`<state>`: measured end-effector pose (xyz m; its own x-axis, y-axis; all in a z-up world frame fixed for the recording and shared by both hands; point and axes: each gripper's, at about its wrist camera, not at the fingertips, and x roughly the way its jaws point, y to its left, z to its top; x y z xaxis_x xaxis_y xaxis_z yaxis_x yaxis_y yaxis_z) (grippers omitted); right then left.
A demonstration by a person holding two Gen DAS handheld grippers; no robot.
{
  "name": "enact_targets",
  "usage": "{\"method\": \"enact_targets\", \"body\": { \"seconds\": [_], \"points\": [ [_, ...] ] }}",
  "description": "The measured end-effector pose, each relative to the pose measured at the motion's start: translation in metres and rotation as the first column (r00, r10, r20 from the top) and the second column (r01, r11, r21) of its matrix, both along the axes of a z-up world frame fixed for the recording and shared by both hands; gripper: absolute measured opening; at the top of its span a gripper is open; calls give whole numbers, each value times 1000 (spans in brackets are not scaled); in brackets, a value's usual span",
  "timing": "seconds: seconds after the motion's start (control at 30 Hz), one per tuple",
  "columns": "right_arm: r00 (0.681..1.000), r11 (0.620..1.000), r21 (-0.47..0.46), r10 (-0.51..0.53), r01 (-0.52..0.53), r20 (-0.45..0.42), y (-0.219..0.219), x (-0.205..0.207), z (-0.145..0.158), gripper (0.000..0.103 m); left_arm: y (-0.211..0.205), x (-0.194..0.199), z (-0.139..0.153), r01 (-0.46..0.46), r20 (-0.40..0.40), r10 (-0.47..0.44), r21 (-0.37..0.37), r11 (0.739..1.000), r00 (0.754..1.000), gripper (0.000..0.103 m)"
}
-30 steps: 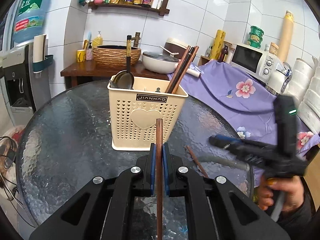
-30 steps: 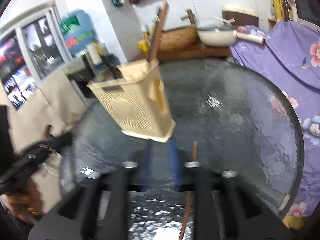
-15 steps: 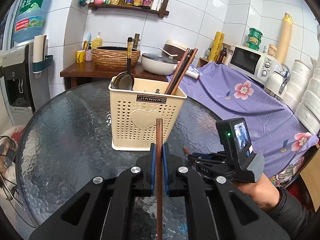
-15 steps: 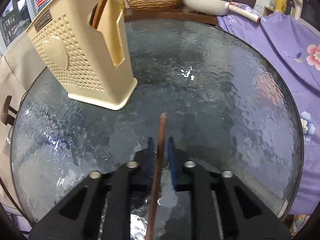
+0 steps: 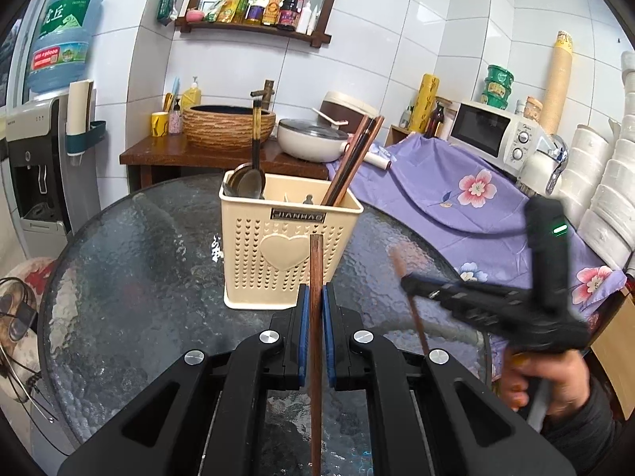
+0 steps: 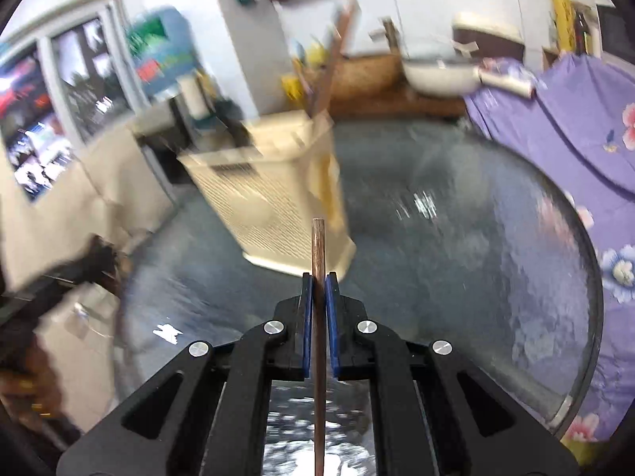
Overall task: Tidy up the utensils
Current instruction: 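Lift both wooden chopsticks upright and carry them over the cream holder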
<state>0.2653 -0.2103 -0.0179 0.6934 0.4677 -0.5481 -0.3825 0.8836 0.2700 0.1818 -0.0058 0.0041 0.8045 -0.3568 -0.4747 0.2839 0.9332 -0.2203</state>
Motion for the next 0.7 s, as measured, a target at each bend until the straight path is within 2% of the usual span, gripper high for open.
{"method": "enact_targets", "body": {
  "seconds": [0.13, 0.2, 0.43, 0.7],
  "points": [
    [996, 995, 75, 63, -68, 66, -3, -18, 34, 7, 3, -7, 10, 4, 29, -4, -1, 1000, 1000, 7],
    [994, 993, 84, 76, -83, 85, -3, -22, 42, 7, 3, -11, 16, 11, 42, -11, -5, 1000, 999, 7],
    [984, 993, 47, 102, -110, 149, 10, -32, 63, 7, -1, -16, 30, 25, 81, -25, 9, 1000, 996, 7],
    [978, 994, 4, 105, -107, 182, 16, -24, 77, 7, -2, -11, 40, 31, 107, -34, 25, 999, 994, 7]
  ]
}}
